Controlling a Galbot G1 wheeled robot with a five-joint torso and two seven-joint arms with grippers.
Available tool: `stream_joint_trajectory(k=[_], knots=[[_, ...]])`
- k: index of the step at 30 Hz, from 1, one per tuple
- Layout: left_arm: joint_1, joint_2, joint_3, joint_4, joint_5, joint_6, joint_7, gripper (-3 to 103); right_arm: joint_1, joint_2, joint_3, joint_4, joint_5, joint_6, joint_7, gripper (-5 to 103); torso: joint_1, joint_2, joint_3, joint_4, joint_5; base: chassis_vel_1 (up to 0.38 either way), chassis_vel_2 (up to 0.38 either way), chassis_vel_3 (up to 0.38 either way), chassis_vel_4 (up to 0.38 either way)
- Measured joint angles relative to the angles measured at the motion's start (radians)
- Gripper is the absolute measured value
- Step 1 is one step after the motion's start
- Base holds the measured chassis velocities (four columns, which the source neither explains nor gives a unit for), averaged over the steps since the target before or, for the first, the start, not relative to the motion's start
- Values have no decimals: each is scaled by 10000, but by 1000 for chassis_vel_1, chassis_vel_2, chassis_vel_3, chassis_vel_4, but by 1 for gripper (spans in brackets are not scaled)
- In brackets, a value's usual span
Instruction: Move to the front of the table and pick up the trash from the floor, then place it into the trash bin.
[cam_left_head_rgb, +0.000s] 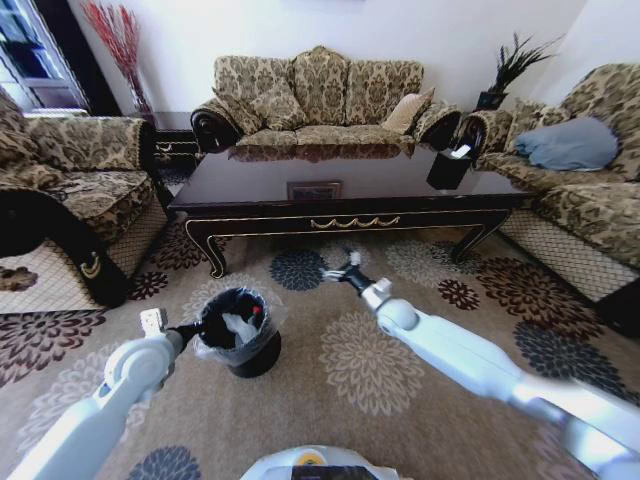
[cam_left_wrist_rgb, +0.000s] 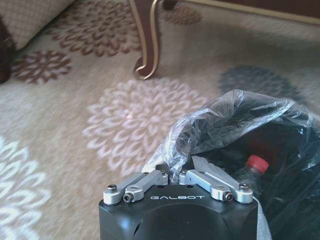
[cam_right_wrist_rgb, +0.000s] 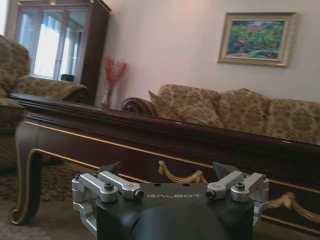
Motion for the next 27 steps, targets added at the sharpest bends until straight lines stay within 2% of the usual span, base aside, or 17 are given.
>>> stream_joint_trajectory(k=[4,8,14,25,27], knots=[[753,-292,-711,270,314,-118,252,4,-1626,-130,1519,-43,-442,20,199,100,-1,0,1,7,0,0,0,0,0],[1022,-452,-1154,493,484,-237,475,4,-2364,-95,2148,-108,-666,302,-18,100,-1,1,1,4,1,0,0,0,0],[1102,-708,-1230,937,1011,-565,1000,4,-2483,-64,2355,-182,-889,430,-95,100,0,0,1,4,-2,0,0,0,0],[1097,-1022,-1038,1239,1259,-822,937,4,-2621,78,2625,-453,-905,378,274,100,0,0,1,5,2,0,0,0,0],[1014,-1176,-916,1369,1208,-802,743,4,-2678,-3,2691,-493,-909,368,276,100,0,0,1,2,-4,0,0,0,0]])
